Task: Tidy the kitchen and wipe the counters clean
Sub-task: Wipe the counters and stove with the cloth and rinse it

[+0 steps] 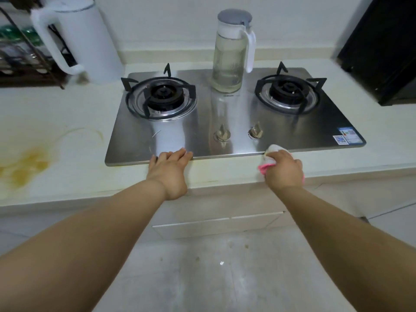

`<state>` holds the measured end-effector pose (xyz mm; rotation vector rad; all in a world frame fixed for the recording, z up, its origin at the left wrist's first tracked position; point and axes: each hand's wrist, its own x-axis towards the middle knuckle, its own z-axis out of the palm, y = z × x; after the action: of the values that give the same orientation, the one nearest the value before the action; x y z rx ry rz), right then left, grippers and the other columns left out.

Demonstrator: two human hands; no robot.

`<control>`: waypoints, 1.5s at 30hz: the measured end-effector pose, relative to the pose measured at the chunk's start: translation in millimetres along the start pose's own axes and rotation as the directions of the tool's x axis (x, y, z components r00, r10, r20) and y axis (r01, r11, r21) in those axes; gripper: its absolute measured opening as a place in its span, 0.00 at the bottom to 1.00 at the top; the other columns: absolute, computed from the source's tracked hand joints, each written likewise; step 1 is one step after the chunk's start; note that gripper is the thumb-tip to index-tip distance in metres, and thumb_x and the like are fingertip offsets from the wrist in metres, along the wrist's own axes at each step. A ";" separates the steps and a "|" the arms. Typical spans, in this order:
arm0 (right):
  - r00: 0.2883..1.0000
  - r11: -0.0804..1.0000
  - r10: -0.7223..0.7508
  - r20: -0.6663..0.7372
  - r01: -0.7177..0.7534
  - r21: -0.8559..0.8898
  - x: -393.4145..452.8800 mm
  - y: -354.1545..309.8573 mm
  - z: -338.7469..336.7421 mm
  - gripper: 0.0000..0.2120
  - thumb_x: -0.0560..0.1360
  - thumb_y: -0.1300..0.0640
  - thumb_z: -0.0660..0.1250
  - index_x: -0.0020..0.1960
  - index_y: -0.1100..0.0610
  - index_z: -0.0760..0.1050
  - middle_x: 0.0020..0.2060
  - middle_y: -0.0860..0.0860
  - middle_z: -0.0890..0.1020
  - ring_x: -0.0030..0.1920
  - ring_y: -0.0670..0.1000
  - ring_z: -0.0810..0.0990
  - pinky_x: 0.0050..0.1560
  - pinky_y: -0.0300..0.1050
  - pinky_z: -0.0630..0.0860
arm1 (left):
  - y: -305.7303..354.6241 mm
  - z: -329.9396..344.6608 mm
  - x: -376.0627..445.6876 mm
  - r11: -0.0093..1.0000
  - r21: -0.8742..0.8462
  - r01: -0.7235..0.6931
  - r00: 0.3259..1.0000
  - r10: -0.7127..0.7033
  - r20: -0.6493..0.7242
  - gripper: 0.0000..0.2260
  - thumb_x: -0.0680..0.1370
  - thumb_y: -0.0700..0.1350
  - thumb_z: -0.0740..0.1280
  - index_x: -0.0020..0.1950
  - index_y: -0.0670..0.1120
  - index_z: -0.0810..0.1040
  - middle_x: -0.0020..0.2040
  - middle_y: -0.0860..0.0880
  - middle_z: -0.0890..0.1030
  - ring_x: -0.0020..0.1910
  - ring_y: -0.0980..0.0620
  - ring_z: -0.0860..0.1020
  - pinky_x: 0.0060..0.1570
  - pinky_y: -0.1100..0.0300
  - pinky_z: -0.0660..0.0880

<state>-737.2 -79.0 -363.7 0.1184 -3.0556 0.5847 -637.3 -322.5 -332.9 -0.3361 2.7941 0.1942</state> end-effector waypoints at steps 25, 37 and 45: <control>0.934 0.956 -0.292 0.206 0.279 0.090 -83.5 -145.8 56.5 0.23 0.74 0.58 0.64 0.69 0.58 0.67 0.65 0.58 0.69 0.63 0.60 0.68 0.62 0.50 0.65 | -64.4 4.1 -11.7 0.999 -0.037 -0.002 0.999 0.004 0.050 0.41 0.71 0.41 0.63 0.78 0.51 0.42 0.79 0.53 0.40 0.78 0.51 0.42 0.75 0.47 0.43; 0.998 0.992 0.017 0.067 -0.008 -0.125 -29.5 -76.7 21.7 0.14 0.72 0.57 0.65 0.56 0.60 0.75 0.54 0.57 0.77 0.55 0.60 0.76 0.52 0.45 0.71 | -123.4 6.0 -26.5 0.987 -0.091 0.135 0.991 -0.136 -0.010 0.40 0.72 0.41 0.64 0.78 0.50 0.46 0.79 0.50 0.43 0.78 0.48 0.43 0.75 0.46 0.44; 0.915 0.936 -0.350 0.202 0.350 0.037 -86.2 -198.7 70.7 0.19 0.75 0.54 0.63 0.65 0.58 0.72 0.63 0.56 0.72 0.61 0.59 0.71 0.62 0.46 0.65 | -149.9 5.9 -28.2 0.993 -0.064 0.096 0.995 -0.095 0.028 0.40 0.72 0.41 0.64 0.78 0.52 0.44 0.79 0.51 0.42 0.78 0.48 0.43 0.75 0.46 0.46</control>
<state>-636.4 -283.2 -360.0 0.7548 -3.1078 0.5769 -571.8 -460.1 -343.4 -0.4785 2.7441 0.2653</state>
